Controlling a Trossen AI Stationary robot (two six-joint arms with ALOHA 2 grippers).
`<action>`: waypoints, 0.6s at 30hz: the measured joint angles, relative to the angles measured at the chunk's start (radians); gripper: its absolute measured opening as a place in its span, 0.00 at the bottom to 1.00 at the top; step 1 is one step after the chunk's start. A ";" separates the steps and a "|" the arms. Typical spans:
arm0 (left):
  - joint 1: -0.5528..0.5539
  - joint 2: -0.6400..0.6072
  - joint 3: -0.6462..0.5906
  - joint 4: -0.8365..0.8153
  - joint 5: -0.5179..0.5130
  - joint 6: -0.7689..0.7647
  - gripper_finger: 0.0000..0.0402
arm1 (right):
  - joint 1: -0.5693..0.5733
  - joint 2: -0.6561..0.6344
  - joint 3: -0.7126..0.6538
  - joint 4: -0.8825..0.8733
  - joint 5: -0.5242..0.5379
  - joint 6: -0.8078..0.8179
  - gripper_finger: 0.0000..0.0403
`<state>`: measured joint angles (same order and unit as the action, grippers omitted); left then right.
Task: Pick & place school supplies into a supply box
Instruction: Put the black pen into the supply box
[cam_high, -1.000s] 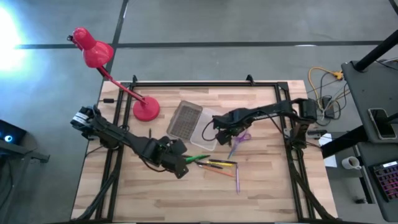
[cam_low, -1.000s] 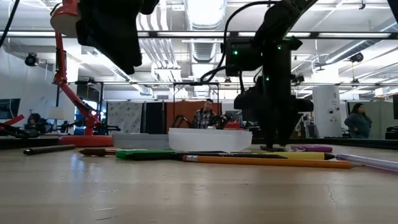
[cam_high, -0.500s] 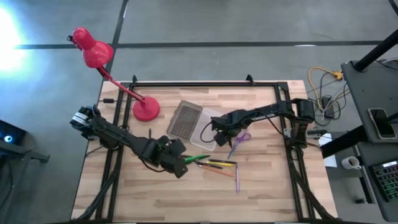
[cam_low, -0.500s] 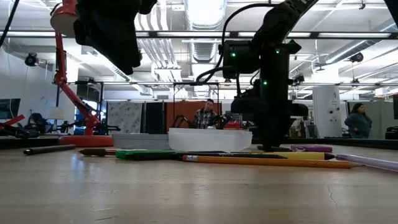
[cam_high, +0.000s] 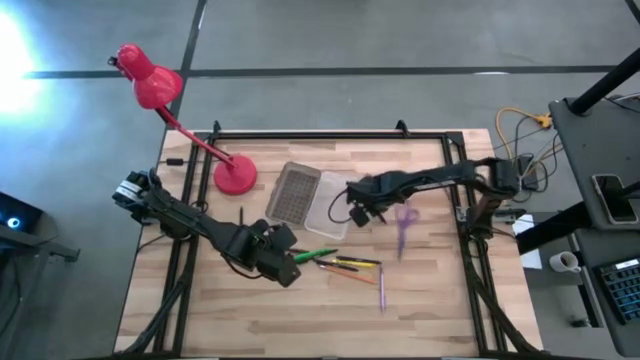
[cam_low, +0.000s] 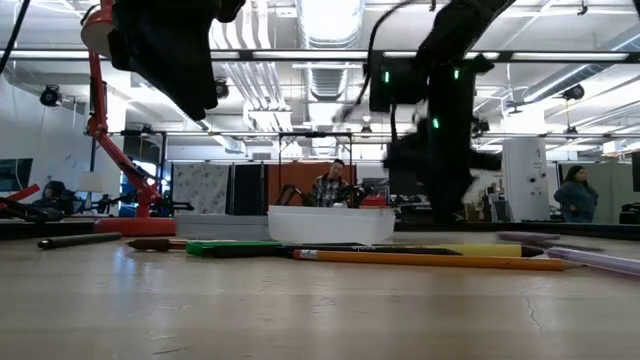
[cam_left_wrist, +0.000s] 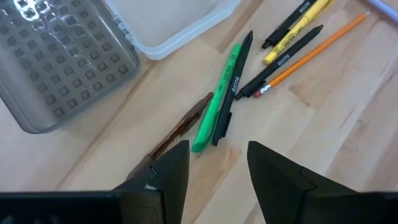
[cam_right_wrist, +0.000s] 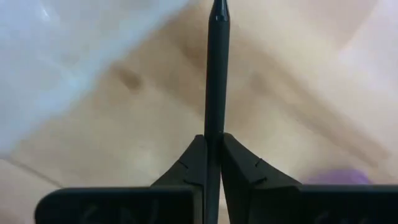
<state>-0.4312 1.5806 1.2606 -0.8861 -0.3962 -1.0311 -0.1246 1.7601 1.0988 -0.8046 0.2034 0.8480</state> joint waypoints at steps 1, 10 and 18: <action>-0.001 0.000 0.000 -0.001 -0.003 0.000 0.37 | 0.000 -0.025 0.000 -0.003 0.011 0.004 0.04; -0.001 0.000 -0.006 -0.001 -0.007 0.000 0.37 | -0.020 -0.070 -0.023 -0.007 0.007 0.039 0.03; -0.001 0.000 -0.007 0.002 -0.007 0.000 0.37 | -0.019 -0.070 -0.024 -0.004 0.001 0.043 0.03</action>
<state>-0.4324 1.5803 1.2537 -0.8839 -0.4034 -1.0309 -0.1434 1.6901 1.0748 -0.8083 0.2043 0.8907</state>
